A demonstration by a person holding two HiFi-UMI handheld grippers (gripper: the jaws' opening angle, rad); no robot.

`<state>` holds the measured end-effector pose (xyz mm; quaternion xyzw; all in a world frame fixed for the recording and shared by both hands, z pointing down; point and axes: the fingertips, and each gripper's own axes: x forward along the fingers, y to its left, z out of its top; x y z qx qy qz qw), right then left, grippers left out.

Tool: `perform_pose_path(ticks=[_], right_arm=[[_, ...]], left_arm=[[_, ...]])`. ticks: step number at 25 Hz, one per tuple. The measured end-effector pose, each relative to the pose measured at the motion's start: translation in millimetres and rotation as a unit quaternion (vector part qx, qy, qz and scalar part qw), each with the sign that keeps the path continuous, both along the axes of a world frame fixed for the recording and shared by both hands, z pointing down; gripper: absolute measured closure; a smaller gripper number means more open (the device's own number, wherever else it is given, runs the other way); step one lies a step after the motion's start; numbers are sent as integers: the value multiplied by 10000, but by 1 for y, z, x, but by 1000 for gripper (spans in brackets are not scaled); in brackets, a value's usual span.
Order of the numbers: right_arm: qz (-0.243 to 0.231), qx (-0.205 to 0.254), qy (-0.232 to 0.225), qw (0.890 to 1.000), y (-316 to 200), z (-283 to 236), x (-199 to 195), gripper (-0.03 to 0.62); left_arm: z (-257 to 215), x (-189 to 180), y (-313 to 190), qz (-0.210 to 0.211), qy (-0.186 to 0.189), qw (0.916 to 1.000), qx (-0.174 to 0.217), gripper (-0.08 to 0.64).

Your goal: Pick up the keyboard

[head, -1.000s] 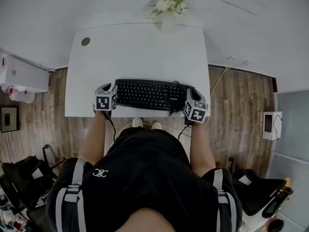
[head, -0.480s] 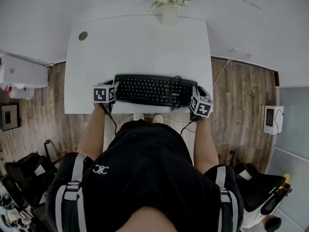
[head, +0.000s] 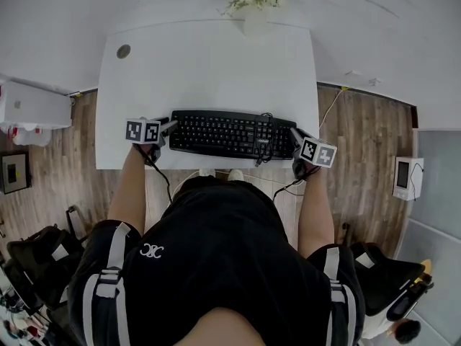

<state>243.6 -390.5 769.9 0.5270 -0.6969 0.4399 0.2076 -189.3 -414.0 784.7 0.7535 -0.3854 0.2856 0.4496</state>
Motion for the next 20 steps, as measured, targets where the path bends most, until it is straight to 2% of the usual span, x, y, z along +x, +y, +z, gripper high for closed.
perform_pose_path(ticks=[3,5,12,20], right_arm=[[103,-348,-904,9952,-2,4,-1,456],[17,-506,-1278,9905,-3,5,-3,465],[-672,-1049,-1533,9803,-6,6,-10,474],[-797,-1206,-1630,9760,-8,6,-11,474]], left_arm=[[0,1,-1,274,205,9993,-143,364],[0,1,-1,460,295,9981,-289,365],[2,4,-2,890,430,9921,-775,382],[5,9,-3,646,920,9868,-1165,421]])
